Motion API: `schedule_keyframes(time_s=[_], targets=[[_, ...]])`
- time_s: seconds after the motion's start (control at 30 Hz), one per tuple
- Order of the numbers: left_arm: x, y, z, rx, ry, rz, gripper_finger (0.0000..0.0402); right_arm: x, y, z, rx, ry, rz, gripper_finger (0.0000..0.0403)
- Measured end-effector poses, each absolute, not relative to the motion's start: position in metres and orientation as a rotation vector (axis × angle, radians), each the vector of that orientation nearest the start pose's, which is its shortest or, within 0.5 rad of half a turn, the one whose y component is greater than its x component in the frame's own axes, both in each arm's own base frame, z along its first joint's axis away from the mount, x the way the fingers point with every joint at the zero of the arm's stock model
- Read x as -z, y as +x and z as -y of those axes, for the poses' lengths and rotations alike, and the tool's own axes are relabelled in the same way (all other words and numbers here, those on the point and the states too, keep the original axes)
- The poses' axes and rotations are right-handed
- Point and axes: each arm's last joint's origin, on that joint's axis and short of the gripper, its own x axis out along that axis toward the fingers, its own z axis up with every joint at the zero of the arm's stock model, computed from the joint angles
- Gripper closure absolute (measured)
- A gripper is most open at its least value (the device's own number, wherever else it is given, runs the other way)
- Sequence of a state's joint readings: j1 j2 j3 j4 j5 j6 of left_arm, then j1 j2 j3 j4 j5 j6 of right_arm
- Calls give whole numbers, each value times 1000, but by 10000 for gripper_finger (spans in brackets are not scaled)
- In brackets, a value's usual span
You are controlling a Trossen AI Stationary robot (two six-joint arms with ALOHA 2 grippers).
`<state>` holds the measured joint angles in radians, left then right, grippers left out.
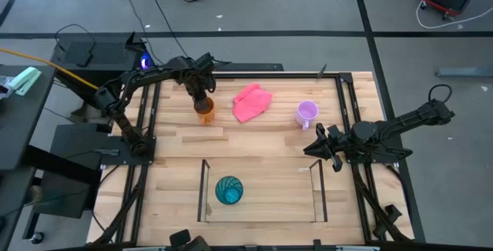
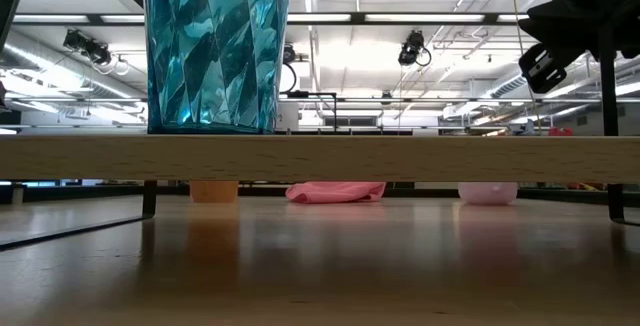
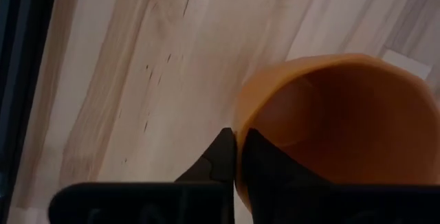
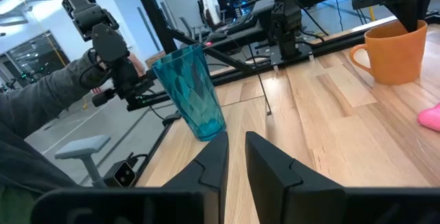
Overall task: Stack small to large cups/mugs on shelf
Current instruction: Put the orange mug on the shelf
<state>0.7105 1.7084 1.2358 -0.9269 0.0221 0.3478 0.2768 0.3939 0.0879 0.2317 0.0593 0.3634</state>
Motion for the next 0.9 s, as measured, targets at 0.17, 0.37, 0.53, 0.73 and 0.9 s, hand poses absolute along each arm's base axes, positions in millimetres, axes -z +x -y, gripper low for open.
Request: schedule_keyframes(time_s=[0.17,0.37,0.53,0.73,0.9], targets=[[-212,242,-207,-323,-209,-1392,371,-181,120,-32,-202,349,-112,345],[-218,250,-204,-330,-194,-1378,383,-181,120,-32,-202,342,-111,345],[-232,259,-197,-326,-199,-1370,383,-181,120,-32,-202,342,-111,345],[-263,271,-183,-301,-200,-1378,383,-181,120,-32,-203,342,-111,345],[-298,287,-168,-302,-178,-1306,383,-181,120,-32,-203,331,-109,345]])
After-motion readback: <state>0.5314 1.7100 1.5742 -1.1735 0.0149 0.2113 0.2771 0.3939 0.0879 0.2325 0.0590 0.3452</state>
